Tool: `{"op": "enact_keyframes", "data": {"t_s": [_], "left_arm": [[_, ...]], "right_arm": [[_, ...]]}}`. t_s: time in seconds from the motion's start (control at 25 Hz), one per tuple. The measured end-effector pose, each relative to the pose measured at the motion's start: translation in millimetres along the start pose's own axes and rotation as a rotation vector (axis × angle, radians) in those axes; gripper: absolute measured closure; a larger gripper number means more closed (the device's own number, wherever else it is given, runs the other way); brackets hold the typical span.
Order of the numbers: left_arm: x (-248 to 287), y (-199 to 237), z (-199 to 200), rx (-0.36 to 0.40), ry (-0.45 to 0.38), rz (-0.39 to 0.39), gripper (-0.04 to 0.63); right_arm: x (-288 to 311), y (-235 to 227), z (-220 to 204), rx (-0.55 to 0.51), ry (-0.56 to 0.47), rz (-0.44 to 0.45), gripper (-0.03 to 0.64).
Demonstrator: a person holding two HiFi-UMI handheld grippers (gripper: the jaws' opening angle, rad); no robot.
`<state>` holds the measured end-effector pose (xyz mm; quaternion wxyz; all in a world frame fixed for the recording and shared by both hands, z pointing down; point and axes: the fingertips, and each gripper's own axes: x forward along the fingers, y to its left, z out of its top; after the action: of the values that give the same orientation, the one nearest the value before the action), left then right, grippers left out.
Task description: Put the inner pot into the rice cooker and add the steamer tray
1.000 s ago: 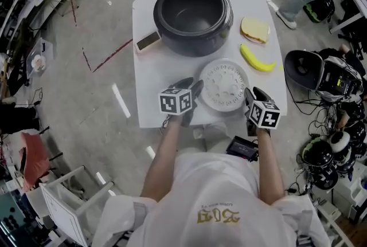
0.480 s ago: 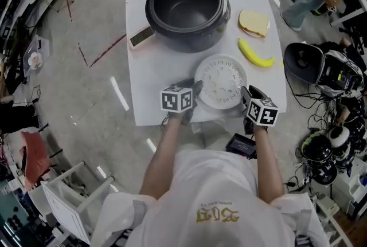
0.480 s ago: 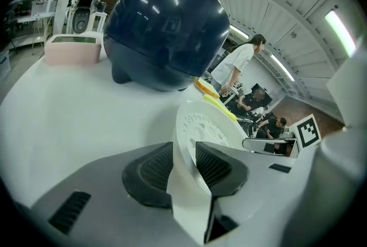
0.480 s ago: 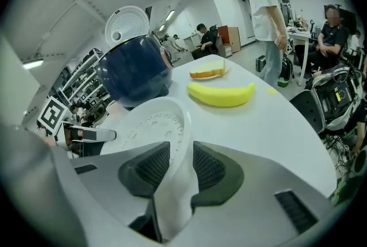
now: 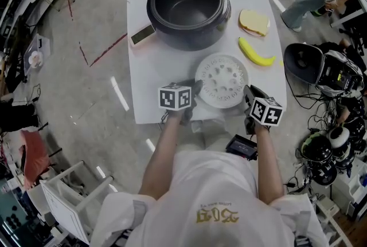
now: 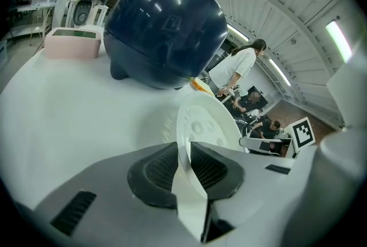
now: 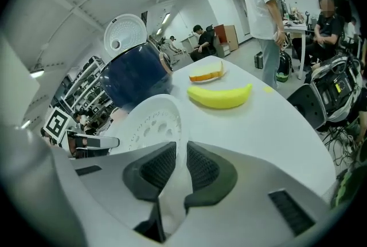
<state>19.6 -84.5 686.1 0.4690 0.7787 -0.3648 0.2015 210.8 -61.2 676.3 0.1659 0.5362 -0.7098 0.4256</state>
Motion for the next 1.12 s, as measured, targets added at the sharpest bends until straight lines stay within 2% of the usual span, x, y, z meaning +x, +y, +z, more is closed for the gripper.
{"op": "enact_keyframes", "data": {"t_s": [0.4,1.12], "left_arm": [[-28,-12,8,0.012,-0.054,-0.012,0.531],[-118,-33,46,-0.003,-0.301,-0.045,0.543]], "right_arm": [[-22,19,11,0.006,-0.079,0.016,0.565],[-68,89,45,0.061,-0.211,0.161,0.572]]}}
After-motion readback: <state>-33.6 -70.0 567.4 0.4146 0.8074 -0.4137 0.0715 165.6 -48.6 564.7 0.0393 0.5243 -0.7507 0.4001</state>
